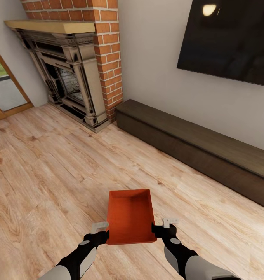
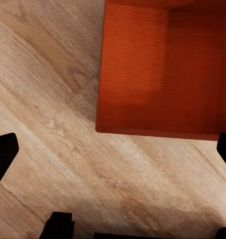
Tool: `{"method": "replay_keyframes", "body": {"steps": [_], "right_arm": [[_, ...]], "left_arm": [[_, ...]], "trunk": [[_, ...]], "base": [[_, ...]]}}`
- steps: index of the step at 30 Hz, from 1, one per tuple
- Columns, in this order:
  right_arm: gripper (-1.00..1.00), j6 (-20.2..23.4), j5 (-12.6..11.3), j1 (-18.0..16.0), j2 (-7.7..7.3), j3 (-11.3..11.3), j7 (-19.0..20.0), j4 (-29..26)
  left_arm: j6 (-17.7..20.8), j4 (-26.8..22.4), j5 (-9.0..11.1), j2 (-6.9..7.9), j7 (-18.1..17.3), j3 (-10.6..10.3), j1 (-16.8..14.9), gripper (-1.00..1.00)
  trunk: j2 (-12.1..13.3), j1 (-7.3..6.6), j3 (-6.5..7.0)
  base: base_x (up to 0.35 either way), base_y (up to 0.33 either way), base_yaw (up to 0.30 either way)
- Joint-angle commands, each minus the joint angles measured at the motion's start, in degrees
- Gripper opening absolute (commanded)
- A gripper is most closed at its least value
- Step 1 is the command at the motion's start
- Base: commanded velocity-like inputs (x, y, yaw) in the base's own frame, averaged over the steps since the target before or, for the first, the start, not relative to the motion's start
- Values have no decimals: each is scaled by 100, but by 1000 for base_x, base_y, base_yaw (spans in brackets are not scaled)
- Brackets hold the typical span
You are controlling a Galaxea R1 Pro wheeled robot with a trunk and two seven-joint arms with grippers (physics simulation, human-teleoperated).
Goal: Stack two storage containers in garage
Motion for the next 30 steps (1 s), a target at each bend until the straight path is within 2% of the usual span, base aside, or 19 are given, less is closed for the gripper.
{"method": "replay_keyframes", "body": {"steps": [1, 13, 30], "right_arm": [[100, -16, 10, -3, 0, 4, -24, 7], [100, -21, 27, -9, -13, 4, -24, 1], [100, -32, 49, -6, -6, 8, -24, -2]], "left_arm": [[2, -7, 44, 5, 41, -49, -2, 100], [-2, -4, 44, -4, 54, -42, -2, 100], [-9, -12, 44, 15, 50, -32, -2, 100]], "trunk": [[-4, 1, -4], [-4, 1, -4], [-685, 374, -310]], "base": [[0, 0, 0], [0, 0, 0], [0, 0, 0]]}}
